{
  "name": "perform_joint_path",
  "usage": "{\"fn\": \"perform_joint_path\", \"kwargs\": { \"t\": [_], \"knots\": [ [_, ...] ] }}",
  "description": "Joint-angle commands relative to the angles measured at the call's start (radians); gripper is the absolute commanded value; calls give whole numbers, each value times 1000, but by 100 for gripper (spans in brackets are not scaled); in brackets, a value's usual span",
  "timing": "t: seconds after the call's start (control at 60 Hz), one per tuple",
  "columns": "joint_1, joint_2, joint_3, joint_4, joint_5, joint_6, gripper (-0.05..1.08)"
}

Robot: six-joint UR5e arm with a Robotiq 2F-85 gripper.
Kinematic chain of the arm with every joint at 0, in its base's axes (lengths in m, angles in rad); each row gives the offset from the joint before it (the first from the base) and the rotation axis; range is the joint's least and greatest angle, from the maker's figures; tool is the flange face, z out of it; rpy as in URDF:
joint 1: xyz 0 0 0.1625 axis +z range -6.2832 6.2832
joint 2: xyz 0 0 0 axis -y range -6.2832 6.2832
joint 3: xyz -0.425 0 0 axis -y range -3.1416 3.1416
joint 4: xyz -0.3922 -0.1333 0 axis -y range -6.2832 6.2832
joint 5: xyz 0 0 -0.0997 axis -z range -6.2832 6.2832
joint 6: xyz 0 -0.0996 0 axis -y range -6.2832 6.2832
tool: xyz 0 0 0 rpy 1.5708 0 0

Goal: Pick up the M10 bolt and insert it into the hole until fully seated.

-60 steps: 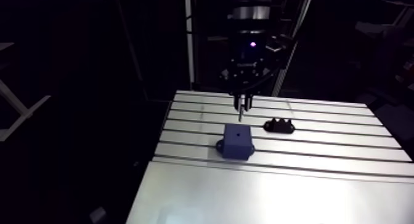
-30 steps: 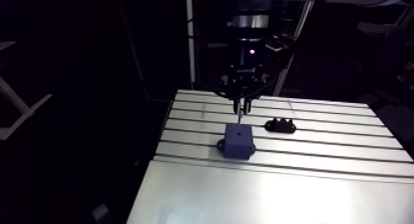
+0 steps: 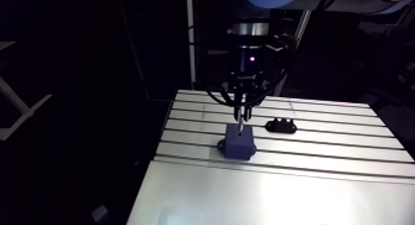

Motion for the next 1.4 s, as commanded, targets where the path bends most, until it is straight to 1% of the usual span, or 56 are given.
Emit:
{"fn": "perform_joint_path", "kwargs": {
  "t": [0.017, 0.183, 0.733, 0.9, 1.4],
  "knots": [
    [1, 4, 9, -3, 0, 2, 108],
    [1, 6, 18, -53, -3, -2, 108],
    [0, 11, 19, -53, 0, -2, 108],
    [0, 12, 22, -53, -4, -2, 108],
    [0, 10, 30, -53, -6, -2, 108]
  ]
}}
